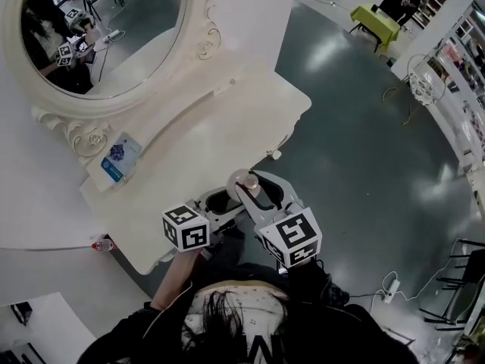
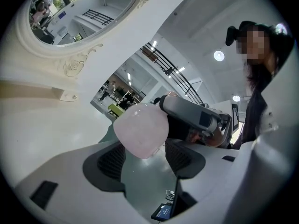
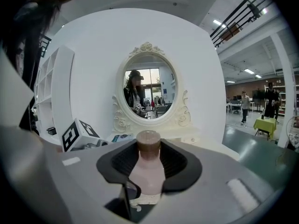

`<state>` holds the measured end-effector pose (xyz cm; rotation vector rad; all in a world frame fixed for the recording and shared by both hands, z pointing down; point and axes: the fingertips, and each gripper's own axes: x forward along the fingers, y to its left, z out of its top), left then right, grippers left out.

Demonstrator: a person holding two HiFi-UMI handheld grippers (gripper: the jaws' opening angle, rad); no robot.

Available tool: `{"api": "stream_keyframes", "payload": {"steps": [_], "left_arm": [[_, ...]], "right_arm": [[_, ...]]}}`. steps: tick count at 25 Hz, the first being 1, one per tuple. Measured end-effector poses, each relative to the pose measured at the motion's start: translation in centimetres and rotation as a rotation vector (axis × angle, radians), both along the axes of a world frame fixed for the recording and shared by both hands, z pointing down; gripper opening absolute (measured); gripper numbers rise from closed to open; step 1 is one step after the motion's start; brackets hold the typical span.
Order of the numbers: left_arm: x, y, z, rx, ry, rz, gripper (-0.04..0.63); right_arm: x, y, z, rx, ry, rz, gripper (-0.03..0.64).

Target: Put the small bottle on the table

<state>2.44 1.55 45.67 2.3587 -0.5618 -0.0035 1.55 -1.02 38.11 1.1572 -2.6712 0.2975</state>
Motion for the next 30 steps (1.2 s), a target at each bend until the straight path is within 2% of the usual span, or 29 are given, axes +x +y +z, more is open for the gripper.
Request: {"api": "stream_keyframes", "payload": {"steps": [12,21,30], "left_arm": [[-2.1,-7.5,1.3,-0.040,0.025,0.006,0.250],[-3.6,-9.6,2.3,-0.067,0.028,-0.002,0.251],[-5.2,-11.4,2.5,-0.084,0.046,-0.080,0.252]], "right_arm": [[-2.3,-7.7,1.4,-0.035,0.021,0.007,0.150],[-3.9,-10.0,2.5,-0.071,0.043,0.001,0.150],[-5.9,-11.7,2.8,-0.078,0.063,-0.082,0.150]]}}
